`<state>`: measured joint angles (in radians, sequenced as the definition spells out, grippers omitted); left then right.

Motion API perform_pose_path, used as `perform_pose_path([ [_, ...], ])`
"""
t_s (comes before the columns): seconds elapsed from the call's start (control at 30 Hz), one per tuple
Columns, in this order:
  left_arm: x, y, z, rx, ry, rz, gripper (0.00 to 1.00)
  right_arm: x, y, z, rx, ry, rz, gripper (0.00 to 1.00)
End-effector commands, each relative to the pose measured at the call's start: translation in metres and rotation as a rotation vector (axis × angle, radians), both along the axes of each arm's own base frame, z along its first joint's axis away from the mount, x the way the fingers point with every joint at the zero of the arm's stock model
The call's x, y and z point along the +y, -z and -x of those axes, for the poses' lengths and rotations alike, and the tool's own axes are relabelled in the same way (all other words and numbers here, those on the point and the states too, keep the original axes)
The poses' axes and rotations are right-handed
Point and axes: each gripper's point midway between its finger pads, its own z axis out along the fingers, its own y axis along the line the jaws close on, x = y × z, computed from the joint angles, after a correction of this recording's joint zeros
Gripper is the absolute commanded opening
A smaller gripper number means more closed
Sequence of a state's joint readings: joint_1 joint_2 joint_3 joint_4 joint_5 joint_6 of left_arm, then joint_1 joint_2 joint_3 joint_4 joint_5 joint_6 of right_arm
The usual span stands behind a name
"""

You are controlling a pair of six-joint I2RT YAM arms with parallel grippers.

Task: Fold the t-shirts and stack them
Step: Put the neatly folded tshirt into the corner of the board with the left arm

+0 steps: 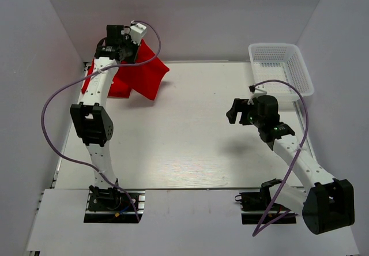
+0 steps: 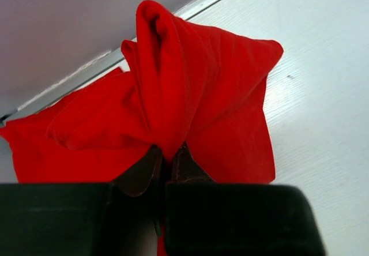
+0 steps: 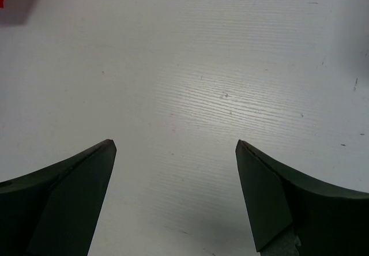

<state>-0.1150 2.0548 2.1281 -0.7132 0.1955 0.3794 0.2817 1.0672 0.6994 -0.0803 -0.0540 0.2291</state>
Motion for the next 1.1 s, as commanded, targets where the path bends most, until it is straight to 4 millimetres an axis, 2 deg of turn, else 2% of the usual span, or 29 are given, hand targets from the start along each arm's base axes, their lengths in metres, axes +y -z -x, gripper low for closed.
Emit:
perform_pose_path([
  [0.0, 0.019, -0.044, 0.0, -0.09, -0.016, -0.007, 0.0, 0.004, -0.019, -0.008, -0.026, -0.001, -0.031, 0.9],
  [0.07, 0.024, -0.044, -0.001, -0.09, -0.017, -0.002, 0.0, 0.008, -0.02, -0.01, -0.019, -0.019, -0.03, 0.9],
  [0.17, 0.04, -0.059, 0.0, -0.124, -0.051, -0.005, 0.0, 0.013, -0.014, -0.012, 0.018, -0.033, -0.032, 0.9],
  [0.2, 0.054, -0.065, 0.002, -0.135, -0.076, -0.006, 0.0, 0.014, -0.013, -0.014, 0.021, -0.037, -0.034, 0.9],
  [0.23, 0.052, -0.063, 0.0, -0.137, -0.065, 0.0, 0.0, 0.014, -0.013, -0.015, 0.021, -0.043, -0.03, 0.9],
  [0.3, 0.065, -0.063, 0.0, -0.137, -0.088, -0.001, 0.0, 0.015, -0.016, -0.02, 0.018, -0.051, -0.018, 0.9],
  [0.33, 0.063, -0.063, 0.0, -0.137, -0.08, 0.003, 0.0, 0.015, -0.014, -0.02, 0.031, -0.053, -0.01, 0.9],
  [0.4, 0.075, -0.067, -0.001, -0.147, -0.102, 0.002, 0.0, 0.016, -0.023, -0.025, 0.013, -0.055, -0.005, 0.9],
  [0.43, 0.073, -0.067, 0.0, -0.146, -0.091, 0.008, 0.0, 0.016, -0.022, -0.028, 0.016, -0.054, -0.002, 0.9],
  [0.47, 0.08, -0.067, 0.0, -0.146, -0.103, 0.007, 0.0, 0.015, -0.023, -0.029, 0.017, -0.049, 0.0, 0.9],
  [0.5, 0.078, -0.078, 0.002, -0.168, -0.094, 0.013, 0.0, 0.016, -0.026, -0.03, 0.005, -0.05, 0.0, 0.9],
  [0.53, 0.08, -0.078, 0.002, -0.168, -0.085, 0.023, 0.0, 0.015, -0.024, -0.032, 0.008, -0.046, 0.004, 0.9],
  [0.57, 0.086, -0.084, 0.005, -0.178, -0.095, 0.022, 0.0, 0.015, -0.025, -0.033, 0.004, -0.043, 0.005, 0.9],
  [0.6, 0.083, -0.093, 0.007, -0.199, -0.087, 0.036, 0.0, 0.015, -0.026, -0.035, 0.003, -0.04, 0.002, 0.9],
  [0.67, 0.089, -0.095, 0.005, -0.21, -0.097, 0.035, 0.0, 0.015, -0.025, -0.036, 0.008, -0.04, 0.003, 0.9],
  [0.73, 0.101, -0.095, 0.005, -0.21, -0.119, 0.033, 0.0, 0.017, -0.026, -0.038, 0.006, -0.048, 0.001, 0.9],
  [0.83, 0.104, -0.094, 0.004, -0.211, -0.125, 0.045, 0.0, 0.019, -0.025, -0.039, 0.012, -0.051, 0.003, 0.9],
  [0.93, 0.107, -0.086, 0.0, -0.2, -0.121, 0.063, 0.0, 0.02, -0.024, -0.042, 0.015, -0.053, 0.001, 0.9],
  [1.07, 0.127, -0.074, -0.013, -0.198, -0.164, 0.063, 0.0, 0.022, -0.021, -0.045, 0.024, -0.056, -0.001, 0.9],
])
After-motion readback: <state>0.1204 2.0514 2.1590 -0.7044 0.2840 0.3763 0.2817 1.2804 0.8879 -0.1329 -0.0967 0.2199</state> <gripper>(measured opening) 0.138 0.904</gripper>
